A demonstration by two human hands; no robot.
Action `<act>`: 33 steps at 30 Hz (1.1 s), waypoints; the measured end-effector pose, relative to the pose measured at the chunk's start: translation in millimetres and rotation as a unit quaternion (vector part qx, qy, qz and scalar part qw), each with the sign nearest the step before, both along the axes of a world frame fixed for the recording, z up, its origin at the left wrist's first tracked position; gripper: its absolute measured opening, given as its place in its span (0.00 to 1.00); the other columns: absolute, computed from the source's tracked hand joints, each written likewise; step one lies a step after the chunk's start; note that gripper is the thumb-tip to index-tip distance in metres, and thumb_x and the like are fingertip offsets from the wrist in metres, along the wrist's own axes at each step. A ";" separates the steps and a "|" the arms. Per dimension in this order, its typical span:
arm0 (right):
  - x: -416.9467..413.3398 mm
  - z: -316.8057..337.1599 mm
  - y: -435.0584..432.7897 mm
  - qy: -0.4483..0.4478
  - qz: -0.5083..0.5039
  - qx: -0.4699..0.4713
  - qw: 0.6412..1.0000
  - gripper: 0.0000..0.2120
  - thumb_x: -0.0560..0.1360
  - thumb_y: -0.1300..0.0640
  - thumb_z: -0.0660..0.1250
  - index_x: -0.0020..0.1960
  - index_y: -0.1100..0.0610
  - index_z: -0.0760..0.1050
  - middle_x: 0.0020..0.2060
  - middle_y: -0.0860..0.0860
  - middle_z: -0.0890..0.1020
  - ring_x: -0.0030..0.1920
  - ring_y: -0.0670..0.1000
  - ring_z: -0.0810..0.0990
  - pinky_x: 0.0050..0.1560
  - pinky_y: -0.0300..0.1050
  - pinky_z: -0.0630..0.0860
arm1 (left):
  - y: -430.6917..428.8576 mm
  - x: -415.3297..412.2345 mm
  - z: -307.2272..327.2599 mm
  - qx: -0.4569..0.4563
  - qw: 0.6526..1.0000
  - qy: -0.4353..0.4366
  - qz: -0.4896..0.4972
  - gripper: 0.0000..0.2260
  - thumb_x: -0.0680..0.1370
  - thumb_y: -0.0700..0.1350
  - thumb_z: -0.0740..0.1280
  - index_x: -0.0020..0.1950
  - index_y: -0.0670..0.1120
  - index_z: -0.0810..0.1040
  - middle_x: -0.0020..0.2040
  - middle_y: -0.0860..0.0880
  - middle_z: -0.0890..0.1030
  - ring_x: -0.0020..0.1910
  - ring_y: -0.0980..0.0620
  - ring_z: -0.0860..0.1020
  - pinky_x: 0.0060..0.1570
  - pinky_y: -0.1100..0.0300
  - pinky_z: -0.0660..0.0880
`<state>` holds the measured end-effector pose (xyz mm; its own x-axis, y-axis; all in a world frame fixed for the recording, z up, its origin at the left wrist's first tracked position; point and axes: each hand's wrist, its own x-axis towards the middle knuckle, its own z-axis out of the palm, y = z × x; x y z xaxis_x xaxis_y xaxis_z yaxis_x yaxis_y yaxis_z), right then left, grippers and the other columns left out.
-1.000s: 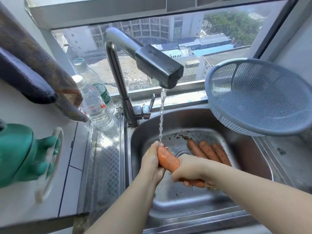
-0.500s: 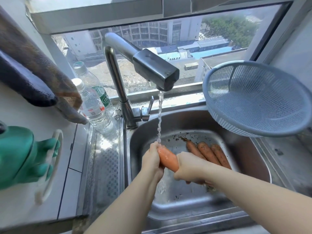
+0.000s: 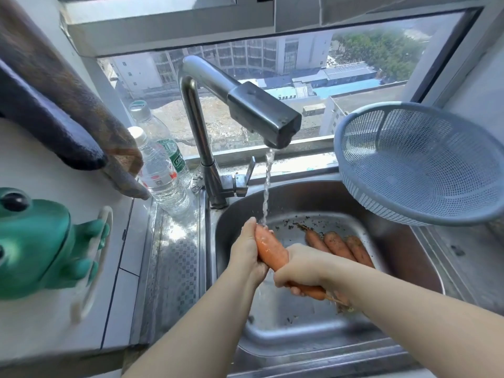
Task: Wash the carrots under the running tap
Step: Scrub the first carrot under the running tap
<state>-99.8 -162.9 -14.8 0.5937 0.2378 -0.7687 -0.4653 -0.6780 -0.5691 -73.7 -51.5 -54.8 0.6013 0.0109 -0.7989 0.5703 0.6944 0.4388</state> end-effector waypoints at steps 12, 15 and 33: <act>-8.5 -17.8 7.8 -0.342 0.185 -0.272 0.880 0.12 0.76 0.65 0.60 0.58 0.58 0.64 0.51 0.52 0.80 0.49 0.56 0.82 0.38 0.44 0.67 | -11.1 -4.6 -3.5 0.156 0.987 -0.013 -0.027 0.37 0.75 0.34 0.69 0.76 0.48 0.51 0.52 0.39 0.74 0.50 0.42 0.77 0.57 0.46 0.75; -6.9 -6.4 5.1 -0.295 0.159 -0.229 0.914 0.09 0.75 0.62 0.62 0.51 0.57 0.62 0.50 0.54 0.79 0.49 0.56 0.80 0.39 0.45 0.67 | 2.7 -4.6 -8.1 0.076 0.990 -0.094 -0.073 0.24 0.78 0.34 0.65 0.72 0.39 0.61 0.54 0.36 0.76 0.48 0.42 0.79 0.47 0.47 0.79; -24.6 2.2 0.5 -0.242 0.151 -0.240 0.928 0.13 0.76 0.60 0.63 0.59 0.57 0.64 0.51 0.53 0.79 0.51 0.55 0.80 0.43 0.44 0.69 | 4.7 -25.5 -0.3 0.150 0.969 -0.112 -0.160 0.33 0.76 0.37 0.69 0.75 0.48 0.55 0.60 0.41 0.72 0.47 0.47 0.79 0.45 0.53 0.78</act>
